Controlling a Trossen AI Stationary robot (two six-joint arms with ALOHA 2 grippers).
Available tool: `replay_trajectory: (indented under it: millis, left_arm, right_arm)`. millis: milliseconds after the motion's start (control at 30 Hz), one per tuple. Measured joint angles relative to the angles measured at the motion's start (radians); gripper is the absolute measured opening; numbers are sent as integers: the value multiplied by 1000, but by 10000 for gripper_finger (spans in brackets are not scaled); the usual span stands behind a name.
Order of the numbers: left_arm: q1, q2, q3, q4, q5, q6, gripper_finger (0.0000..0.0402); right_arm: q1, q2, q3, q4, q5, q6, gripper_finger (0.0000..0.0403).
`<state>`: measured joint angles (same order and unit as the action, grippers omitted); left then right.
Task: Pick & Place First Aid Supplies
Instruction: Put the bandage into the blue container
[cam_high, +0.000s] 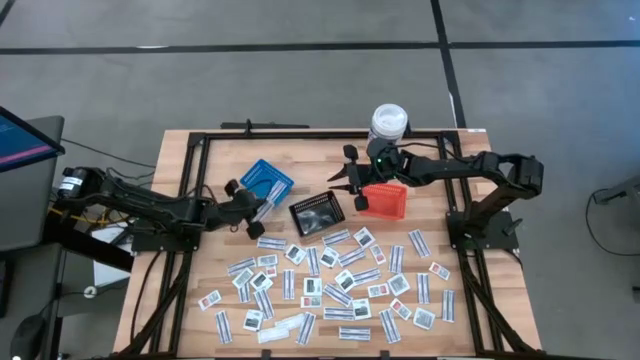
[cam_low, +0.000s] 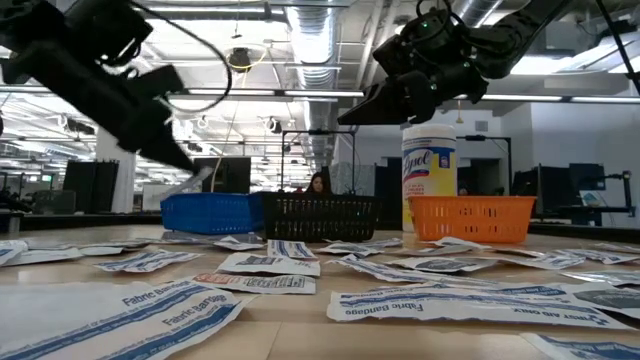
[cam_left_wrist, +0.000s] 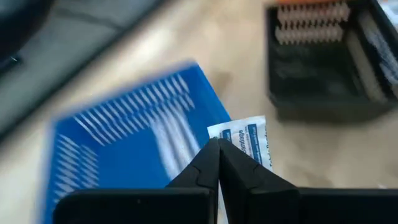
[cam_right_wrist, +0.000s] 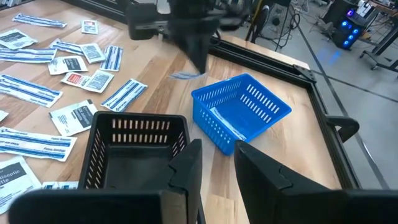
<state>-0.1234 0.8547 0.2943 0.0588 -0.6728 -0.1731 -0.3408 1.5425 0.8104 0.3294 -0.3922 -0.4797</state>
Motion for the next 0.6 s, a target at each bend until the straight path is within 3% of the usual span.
replay_trajectory:
  millis: [100, 233, 600]
  left_arm:
    - [43, 0, 0, 86, -75, 106, 6]
    - [147, 0, 0, 184, -52, 175, 6]
    - [511, 62, 2, 230, 338, 168, 6]
  right_arm:
    - [0, 0, 0, 0, 0, 0, 87]
    - [0, 0, 0, 1, 0, 0, 87]
    - [0, 0, 0, 1, 0, 0, 87]
